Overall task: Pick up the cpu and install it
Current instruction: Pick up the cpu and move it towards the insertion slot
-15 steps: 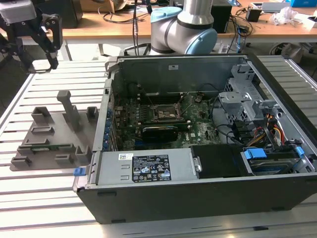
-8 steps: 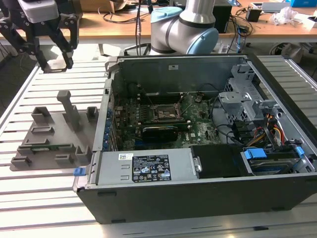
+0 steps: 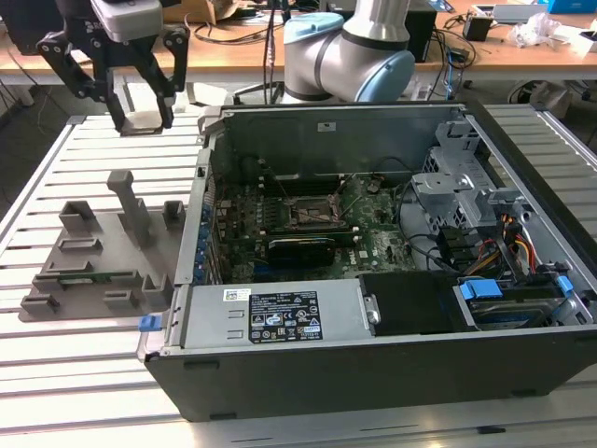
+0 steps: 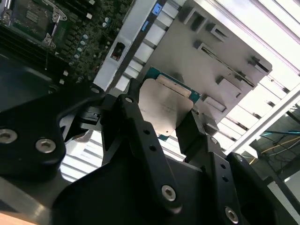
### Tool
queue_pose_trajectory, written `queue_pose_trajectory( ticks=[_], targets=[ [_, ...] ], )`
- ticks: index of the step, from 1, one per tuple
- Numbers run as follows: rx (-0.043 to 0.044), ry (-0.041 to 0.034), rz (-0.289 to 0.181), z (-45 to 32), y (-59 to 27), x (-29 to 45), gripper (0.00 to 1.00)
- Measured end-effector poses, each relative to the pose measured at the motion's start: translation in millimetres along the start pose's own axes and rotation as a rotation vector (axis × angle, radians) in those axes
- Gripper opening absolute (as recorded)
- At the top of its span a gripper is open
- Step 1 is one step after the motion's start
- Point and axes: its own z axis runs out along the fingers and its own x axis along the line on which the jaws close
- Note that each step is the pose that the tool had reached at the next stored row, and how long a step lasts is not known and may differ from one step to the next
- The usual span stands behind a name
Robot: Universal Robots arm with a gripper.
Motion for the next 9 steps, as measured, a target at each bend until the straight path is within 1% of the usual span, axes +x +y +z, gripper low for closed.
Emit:
queue_pose_trajectory(
  ticks=[1, 5, 6, 9],
  targets=[
    [0.0, 0.0001, 0.0, 0.1, -0.2, -4.2, 0.55],
    [0.0001, 0.0008, 0.0, 0.5, -1.9, -36.8, 0.55],
    [0.0001, 0.0009, 0.0, 0.6, -2.1, -42.3, 0.55],
    [0.0, 0.001, 0.0, 0.8, -2.8, -53.7, 0.55]
  ],
)
